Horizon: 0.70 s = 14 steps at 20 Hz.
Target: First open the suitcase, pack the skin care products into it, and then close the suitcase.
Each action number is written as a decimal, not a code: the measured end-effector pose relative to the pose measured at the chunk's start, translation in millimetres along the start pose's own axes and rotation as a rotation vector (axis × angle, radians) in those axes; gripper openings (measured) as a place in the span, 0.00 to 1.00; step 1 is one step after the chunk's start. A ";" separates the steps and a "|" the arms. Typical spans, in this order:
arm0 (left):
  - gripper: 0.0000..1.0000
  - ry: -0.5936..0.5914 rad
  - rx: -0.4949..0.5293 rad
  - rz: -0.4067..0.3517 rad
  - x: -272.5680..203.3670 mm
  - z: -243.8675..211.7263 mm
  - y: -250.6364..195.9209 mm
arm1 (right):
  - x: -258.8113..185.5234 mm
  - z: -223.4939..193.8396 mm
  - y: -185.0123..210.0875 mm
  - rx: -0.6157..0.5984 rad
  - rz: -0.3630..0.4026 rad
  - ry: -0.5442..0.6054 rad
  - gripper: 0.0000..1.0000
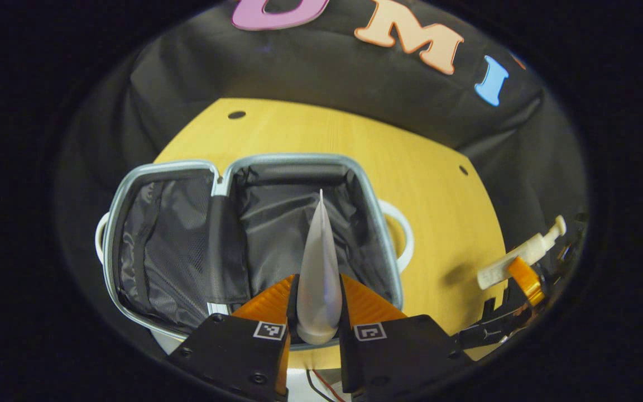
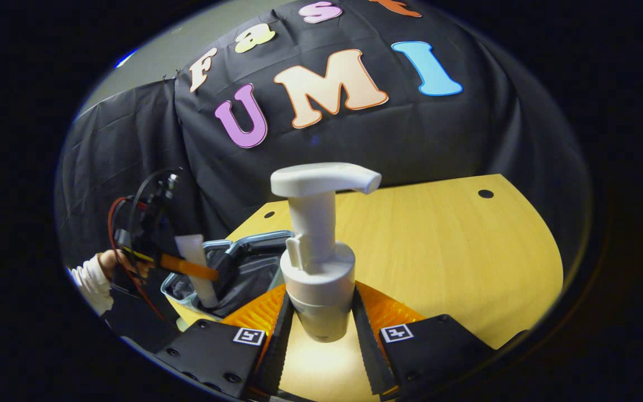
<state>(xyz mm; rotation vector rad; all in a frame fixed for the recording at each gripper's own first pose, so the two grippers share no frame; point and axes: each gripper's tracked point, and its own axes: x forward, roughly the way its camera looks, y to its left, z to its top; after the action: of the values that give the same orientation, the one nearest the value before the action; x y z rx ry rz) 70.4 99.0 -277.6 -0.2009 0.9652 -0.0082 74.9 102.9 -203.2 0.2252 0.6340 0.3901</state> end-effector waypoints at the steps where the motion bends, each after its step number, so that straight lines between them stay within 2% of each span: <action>1: 0.30 0.048 -0.014 -0.014 6.6 -6.1 7.2 | 4.6 -1.6 18.5 0.004 0.001 0.011 0.58; 6: 0.30 0.191 -0.017 -0.127 23.1 -16.1 18.6 | 41.4 -25.6 108.7 0.047 0.041 0.092 0.60; 7: 0.33 0.217 -0.007 -0.146 26.2 -17.7 20.5 | 48.6 -30.1 124.9 0.054 0.055 0.116 0.60; 8: 0.30 0.241 0.004 -0.166 27.2 -21.2 20.8 | 56.4 -33.7 139.8 0.043 0.058 0.131 0.60; 10: 0.31 0.269 0.014 -0.193 27.0 -25.1 21.8 | 70.3 -46.0 158.8 0.003 0.055 0.177 0.58; 14: 0.35 0.277 -0.007 -0.242 25.9 -19.0 23.1 | 90.4 -77.9 174.2 -0.012 0.052 0.293 0.60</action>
<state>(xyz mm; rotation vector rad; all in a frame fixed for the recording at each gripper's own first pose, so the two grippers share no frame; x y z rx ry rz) 67.7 115.9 -313.2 -0.3279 1.2114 -0.2601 44.3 304.9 -256.5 0.1747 0.9151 0.4815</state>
